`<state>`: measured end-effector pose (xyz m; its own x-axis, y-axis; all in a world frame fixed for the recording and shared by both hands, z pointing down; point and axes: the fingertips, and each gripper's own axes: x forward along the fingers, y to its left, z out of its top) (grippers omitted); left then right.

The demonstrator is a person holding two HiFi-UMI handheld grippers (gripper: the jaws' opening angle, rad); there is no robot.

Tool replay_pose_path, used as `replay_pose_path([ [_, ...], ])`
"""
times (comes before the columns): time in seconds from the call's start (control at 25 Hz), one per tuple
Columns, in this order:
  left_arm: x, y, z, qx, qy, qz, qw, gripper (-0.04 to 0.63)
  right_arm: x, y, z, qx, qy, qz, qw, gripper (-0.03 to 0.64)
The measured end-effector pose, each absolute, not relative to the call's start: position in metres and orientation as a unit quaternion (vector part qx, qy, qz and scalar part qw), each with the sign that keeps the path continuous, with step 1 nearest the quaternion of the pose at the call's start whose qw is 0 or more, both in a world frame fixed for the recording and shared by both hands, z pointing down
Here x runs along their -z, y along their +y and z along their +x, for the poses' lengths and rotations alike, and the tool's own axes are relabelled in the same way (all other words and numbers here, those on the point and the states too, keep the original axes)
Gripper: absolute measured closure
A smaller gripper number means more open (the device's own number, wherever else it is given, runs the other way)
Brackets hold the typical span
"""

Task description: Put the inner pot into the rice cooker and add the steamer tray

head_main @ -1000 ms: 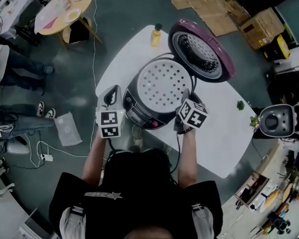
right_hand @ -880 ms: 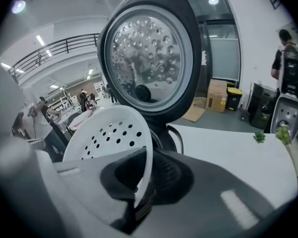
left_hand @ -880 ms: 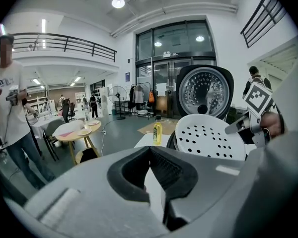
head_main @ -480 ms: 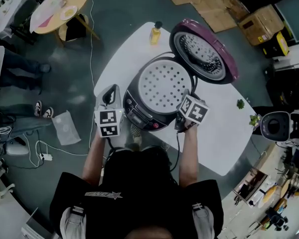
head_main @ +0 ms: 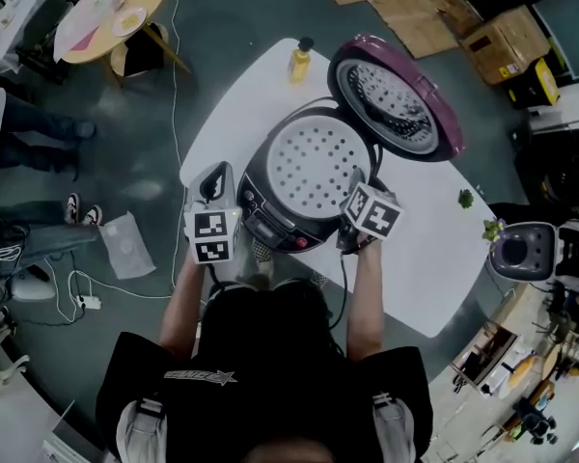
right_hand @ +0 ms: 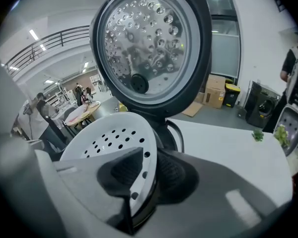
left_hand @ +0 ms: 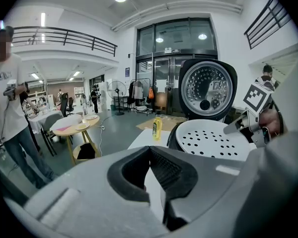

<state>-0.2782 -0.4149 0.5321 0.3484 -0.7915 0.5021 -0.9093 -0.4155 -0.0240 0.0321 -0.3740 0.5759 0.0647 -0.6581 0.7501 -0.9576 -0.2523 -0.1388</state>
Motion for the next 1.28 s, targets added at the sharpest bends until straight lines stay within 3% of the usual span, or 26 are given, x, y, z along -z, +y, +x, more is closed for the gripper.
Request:
replay_pose_path([
  [0.2, -0.533, -0.412, -0.281, -0.224, -0.524, 0.811, 0.133, 0.584, -0.574, -0.377, 0.020, -0.356, -0.600, 0.688, 0.198, 0.414],
  [0.32, -0.531, -0.410, -0.283, -0.224, -0.525, 0.811, 0.128, 0.584, -0.574, -0.375, 0.017, -0.348, -0.609, 0.685, 0.197, 0.390],
  [0.8, -0.518, -0.398, -0.275, -0.210, -0.516, 0.822, 0.119, 0.584, -0.555, -0.358, 0.016, -0.332, -0.617, 0.690, 0.183, 0.387],
  [1.28, -0.462, -0.352, -0.232, -0.172, -0.501, 0.846, 0.066, 0.584, -0.488, -0.304, 0.029, -0.263, -0.655, 0.695, 0.139, 0.387],
])
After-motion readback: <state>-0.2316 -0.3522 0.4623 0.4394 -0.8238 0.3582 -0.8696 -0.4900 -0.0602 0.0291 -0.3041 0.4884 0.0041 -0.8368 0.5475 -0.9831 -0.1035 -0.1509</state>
